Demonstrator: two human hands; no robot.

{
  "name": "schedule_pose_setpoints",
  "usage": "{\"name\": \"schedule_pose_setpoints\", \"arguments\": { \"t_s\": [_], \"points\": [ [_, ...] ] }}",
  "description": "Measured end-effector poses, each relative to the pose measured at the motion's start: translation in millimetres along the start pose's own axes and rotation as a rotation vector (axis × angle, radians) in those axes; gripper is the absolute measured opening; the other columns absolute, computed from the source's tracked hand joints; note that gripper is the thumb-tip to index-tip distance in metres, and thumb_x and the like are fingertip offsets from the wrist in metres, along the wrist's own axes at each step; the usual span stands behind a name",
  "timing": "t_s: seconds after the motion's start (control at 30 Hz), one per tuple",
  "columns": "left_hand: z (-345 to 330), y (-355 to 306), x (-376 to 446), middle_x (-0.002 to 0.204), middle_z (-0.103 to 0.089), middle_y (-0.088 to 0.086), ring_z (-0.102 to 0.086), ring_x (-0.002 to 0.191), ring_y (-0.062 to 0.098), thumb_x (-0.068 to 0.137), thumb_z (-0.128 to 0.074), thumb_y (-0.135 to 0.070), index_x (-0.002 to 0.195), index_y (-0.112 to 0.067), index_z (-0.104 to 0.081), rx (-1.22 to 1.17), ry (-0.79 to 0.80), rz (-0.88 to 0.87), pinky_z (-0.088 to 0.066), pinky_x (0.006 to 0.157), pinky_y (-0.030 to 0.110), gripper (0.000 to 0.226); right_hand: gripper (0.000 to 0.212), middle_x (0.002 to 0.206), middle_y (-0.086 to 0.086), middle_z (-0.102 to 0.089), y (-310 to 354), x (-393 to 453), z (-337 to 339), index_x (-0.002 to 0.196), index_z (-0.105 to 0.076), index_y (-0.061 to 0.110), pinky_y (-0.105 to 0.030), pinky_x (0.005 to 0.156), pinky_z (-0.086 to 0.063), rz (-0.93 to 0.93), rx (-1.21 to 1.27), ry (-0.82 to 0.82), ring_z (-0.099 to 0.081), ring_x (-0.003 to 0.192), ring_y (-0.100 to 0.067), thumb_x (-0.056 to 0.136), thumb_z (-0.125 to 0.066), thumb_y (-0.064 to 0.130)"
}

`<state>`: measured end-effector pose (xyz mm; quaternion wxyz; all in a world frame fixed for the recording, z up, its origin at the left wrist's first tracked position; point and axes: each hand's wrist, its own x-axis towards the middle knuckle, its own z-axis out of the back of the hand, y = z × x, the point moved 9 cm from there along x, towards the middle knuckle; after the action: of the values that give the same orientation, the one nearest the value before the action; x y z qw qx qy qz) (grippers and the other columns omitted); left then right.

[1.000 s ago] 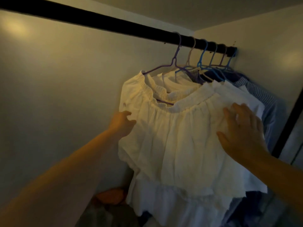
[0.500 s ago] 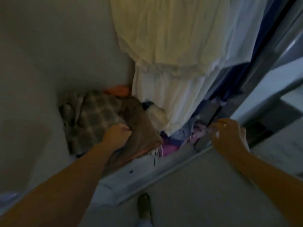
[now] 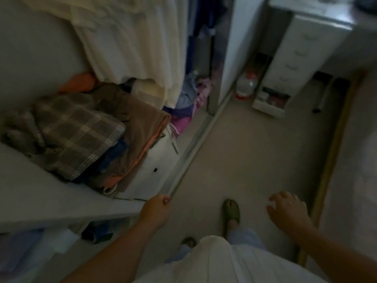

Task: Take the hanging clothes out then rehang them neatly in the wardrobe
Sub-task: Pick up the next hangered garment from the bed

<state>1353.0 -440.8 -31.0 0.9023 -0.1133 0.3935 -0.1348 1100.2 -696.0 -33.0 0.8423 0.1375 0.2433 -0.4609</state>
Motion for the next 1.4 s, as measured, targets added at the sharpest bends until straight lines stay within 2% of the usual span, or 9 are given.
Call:
{"name": "schedule_pose_setpoints", "arguments": {
  "t_s": [0.07,0.17,0.27,0.37,0.5,0.83,1.1,1.27,1.4],
  "points": [
    [-6.2,3.2,1.3,0.126,-0.059,0.008,-0.055,0.114,0.025,0.094,-0.046,-0.022,0.121,-0.017,-0.059,0.152,0.079,-0.09,-0.042,0.093,0.028,0.031,0.036,0.133,-0.002,-0.049,-14.8,-35.8,-35.2,0.124,-0.052,0.022,-0.033,0.101,-0.036,-0.109,0.085,0.007,-0.045,0.124,-0.021,0.092,-0.043,0.036],
    [-15.9,14.8,-6.5,0.091,-0.055,0.004,-0.049,0.093,0.019,0.093,-0.047,-0.021,0.079,-0.031,-0.055,0.269,0.159,-0.191,-0.034,0.078,0.025,0.019,0.036,0.129,-0.005,-0.054,-29.1,-101.3,-99.0,0.121,-0.056,0.018,-0.033,0.098,-0.039,-0.257,0.203,0.05,-0.049,0.118,-0.023,0.09,-0.045,0.033],
    [-33.2,31.7,-24.6,0.089,-0.048,-0.004,-0.05,0.093,0.017,0.095,-0.046,-0.022,0.068,-0.028,-0.046,0.395,0.224,-0.238,-0.031,0.075,0.023,0.028,0.033,0.125,-0.005,-0.054,-35.7,-176.7,-165.1,0.115,-0.058,0.017,-0.033,0.093,-0.041,-0.381,0.256,0.164,-0.05,0.115,-0.022,0.091,-0.041,0.032],
    [-65.7,37.7,-52.5,0.09,-0.063,0.003,-0.059,0.1,0.023,0.094,-0.046,-0.023,0.079,-0.015,-0.063,0.569,0.326,-0.321,-0.042,0.073,0.028,0.025,0.032,0.124,-0.005,-0.052,-44.7,-251.3,-213.1,0.112,-0.059,0.018,-0.033,0.091,-0.041,-0.54,0.372,0.232,-0.05,0.115,-0.023,0.091,-0.04,0.032],
    [-111.2,24.6,-82.1,0.126,-0.06,0.013,-0.056,0.115,0.027,0.095,-0.045,-0.022,0.117,-0.007,-0.061,0.726,0.381,-0.4,-0.042,0.096,0.031,0.032,0.027,0.119,-0.007,-0.054,-63.4,-335.8,-260.3,0.107,-0.059,0.016,-0.033,0.089,-0.039,-0.767,0.561,0.238,-0.051,0.111,-0.026,0.089,-0.043,0.03],
    [-234.6,-6.0,-194.9,0.124,-0.061,0.015,-0.056,0.113,0.031,0.091,-0.053,-0.022,0.118,-0.008,-0.061,0.83,0.37,-0.654,-0.044,0.095,0.03,0.032,0.038,0.131,-0.007,-0.05,-67.8,-551.8,-396.3,0.125,-0.051,0.016,-0.034,0.097,-0.042,-1.155,0.929,0.228,-0.051,0.114,-0.025,0.092,-0.044,0.032],
    [-358.0,124.2,-373.0,0.12,-0.062,0.015,-0.057,0.102,0.026,0.091,-0.05,-0.024,0.099,-0.018,-0.065,1.035,0.541,-0.739,-0.044,0.088,0.029,0.018,0.04,0.132,-0.007,-0.052,-70.9,-736.5,-498.1,0.125,-0.054,0.019,-0.033,0.098,-0.041,-1.33,1.118,0.212,-0.052,0.115,-0.027,0.091,-0.045,0.037],
    [-438.6,144.4,-472.0,0.101,-0.058,0.01,-0.052,0.09,0.023,0.093,-0.051,-0.019,0.083,-0.018,-0.059,1.109,0.641,-0.831,-0.04,0.08,0.028,0.012,0.028,0.11,-0.007,-0.064,-71.0,-822.1,-551.5,0.104,-0.062,0.021,-0.03,0.085,-0.045,-1.462,1.252,0.18,-0.059,0.103,-0.028,0.086,-0.049,0.037],
    [-508.7,118.2,-521.4,0.114,-0.063,0.024,-0.058,0.107,0.037,0.087,-0.059,-0.008,0.112,0.005,-0.062,1.097,0.619,-0.955,-0.045,0.088,0.034,0.029,0.02,0.086,-0.005,-0.055,-77.6,-867.8,-587.2,0.07,-0.048,0.022,-0.029,0.075,-0.044,-1.577,1.352,0.152,-0.06,0.091,-0.026,0.085,-0.049,0.035]
  ]
}}
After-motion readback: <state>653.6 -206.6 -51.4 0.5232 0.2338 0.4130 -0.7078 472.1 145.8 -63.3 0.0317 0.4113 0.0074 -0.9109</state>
